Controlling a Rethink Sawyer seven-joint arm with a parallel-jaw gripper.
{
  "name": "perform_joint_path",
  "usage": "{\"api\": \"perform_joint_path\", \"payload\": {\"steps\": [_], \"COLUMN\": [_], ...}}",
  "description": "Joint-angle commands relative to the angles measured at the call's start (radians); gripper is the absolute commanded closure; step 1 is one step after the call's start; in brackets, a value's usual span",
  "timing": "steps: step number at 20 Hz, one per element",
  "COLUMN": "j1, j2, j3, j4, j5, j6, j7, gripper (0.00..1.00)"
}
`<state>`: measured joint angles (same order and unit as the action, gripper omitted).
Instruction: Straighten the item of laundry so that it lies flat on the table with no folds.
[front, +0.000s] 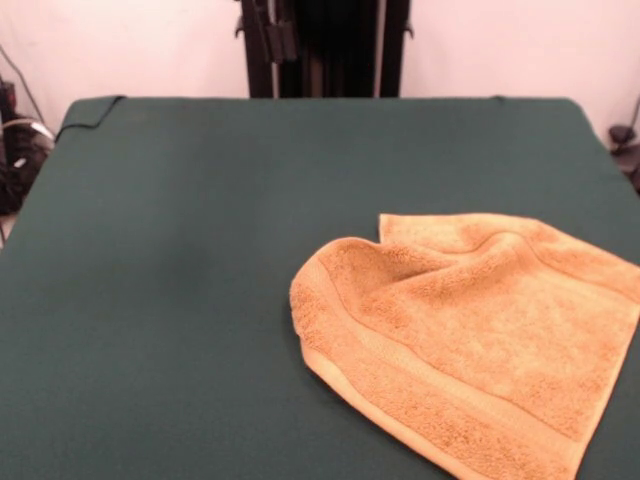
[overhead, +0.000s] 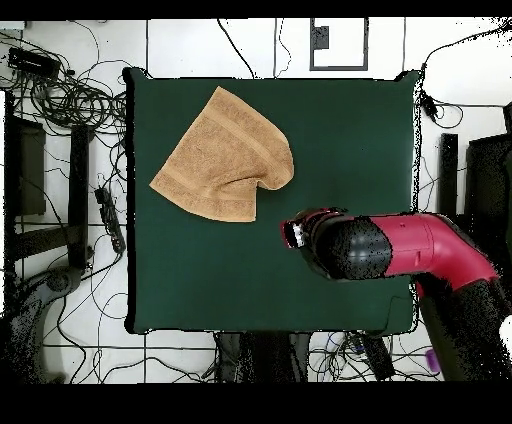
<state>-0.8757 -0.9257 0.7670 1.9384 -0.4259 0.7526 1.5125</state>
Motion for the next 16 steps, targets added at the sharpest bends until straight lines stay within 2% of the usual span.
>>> {"api": "perform_joint_path", "payload": {"steps": [1, 16], "j1": [0.093, 0.148], "j2": [-0.054, -0.062], "j3": [-0.126, -0.213], "j4": [-0.019, 0.005], "j5": [-0.01, 0.03], "j6": [0.075, 0.029], "j7": [0.171, 0.145], "gripper": [1.0, 1.0]}}
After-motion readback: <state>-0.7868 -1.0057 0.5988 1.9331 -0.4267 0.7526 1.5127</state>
